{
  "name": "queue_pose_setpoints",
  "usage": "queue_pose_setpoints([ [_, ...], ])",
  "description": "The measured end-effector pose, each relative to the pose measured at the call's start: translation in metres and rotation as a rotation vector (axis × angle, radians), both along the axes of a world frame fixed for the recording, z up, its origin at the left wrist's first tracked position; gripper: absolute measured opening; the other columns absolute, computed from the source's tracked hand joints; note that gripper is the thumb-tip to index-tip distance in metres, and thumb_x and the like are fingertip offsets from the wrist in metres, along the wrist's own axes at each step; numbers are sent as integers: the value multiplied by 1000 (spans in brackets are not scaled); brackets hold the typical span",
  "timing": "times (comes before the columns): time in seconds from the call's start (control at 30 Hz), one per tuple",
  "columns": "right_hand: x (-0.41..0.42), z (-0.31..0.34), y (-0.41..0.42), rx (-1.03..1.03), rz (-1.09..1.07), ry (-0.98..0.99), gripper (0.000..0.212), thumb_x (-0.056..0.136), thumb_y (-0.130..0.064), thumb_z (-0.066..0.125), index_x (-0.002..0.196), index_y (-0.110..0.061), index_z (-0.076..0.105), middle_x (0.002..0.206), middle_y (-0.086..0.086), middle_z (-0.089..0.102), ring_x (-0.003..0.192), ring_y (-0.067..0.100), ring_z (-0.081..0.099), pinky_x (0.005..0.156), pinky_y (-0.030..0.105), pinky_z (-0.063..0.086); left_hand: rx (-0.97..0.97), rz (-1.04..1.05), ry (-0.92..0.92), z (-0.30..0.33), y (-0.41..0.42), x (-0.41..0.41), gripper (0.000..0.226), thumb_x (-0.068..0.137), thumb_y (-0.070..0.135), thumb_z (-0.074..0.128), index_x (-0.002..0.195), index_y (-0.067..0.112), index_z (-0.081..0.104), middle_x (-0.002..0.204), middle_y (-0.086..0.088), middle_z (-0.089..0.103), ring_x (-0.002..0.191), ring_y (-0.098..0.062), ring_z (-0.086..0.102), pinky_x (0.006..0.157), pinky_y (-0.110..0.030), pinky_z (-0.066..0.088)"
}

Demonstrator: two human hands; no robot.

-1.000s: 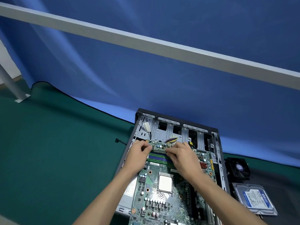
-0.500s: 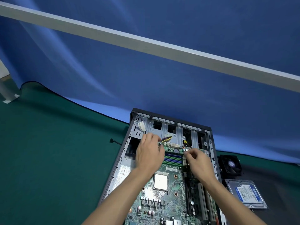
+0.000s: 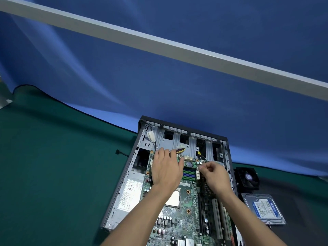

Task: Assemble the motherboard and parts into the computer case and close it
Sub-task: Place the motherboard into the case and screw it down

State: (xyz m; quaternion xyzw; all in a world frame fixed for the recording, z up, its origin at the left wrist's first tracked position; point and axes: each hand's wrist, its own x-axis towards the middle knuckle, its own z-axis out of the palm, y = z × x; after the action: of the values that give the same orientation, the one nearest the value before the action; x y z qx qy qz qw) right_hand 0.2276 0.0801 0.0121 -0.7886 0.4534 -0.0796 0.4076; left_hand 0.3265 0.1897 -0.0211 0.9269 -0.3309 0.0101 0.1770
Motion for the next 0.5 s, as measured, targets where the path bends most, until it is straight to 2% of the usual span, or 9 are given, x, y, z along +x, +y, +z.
queue_pose_setpoints([
  [0.1, 2, 1, -3, -1, 25, 39, 23, 92, -22, 63, 69, -19, 58, 68, -2, 60, 60, 10, 51, 52, 22, 37, 25, -7, -11, -2, -1, 0, 53, 98, 48, 23, 122, 13, 55, 121, -7, 61, 122, -27, 45, 109, -40, 25],
  [0.2, 4, 4, -7, 25, 64, 103, 29, 94, -24, 60, 66, -18, 58, 63, 0, 57, 56, 12, 47, 50, 22, 36, 76, -4, -20, -3, -2, 1, 57, 97, 49, 19, 126, 13, 52, 126, -9, 59, 129, -29, 39, 111, -45, 20],
  [0.27, 6, 7, -8, -4, 120, 186, 35, 97, -32, 54, 64, -18, 54, 57, -1, 52, 50, 11, 43, 44, 21, 31, 119, 5, -22, -2, -3, 1, 58, 96, 49, 18, 128, 13, 52, 127, -11, 58, 132, -32, 36, 112, -51, 15],
  [0.33, 9, 10, -8, -33, 193, 258, 43, 97, -43, 48, 66, -13, 55, 59, 0, 52, 52, 13, 46, 47, 22, 33, 155, 17, -16, 0, -3, -1, 57, 96, 48, 19, 128, 14, 52, 125, -12, 59, 130, -34, 37, 111, -54, 14],
  [0.43, 12, 8, -8, 4, 235, 286, 46, 93, -48, 52, 78, -6, 63, 66, 2, 58, 61, 15, 53, 57, 24, 40, 168, 28, -2, 3, -3, -3, 52, 95, 45, 27, 122, 13, 57, 116, -12, 63, 121, -36, 46, 107, -56, 22],
  [0.5, 12, 7, -8, 37, 204, 249, 44, 90, -47, 57, 66, -10, 55, 58, -1, 52, 55, 14, 48, 58, 25, 39, 170, 27, -14, 4, -3, -4, 47, 94, 43, 33, 116, 13, 61, 110, -12, 65, 113, -35, 51, 101, -54, 31],
])
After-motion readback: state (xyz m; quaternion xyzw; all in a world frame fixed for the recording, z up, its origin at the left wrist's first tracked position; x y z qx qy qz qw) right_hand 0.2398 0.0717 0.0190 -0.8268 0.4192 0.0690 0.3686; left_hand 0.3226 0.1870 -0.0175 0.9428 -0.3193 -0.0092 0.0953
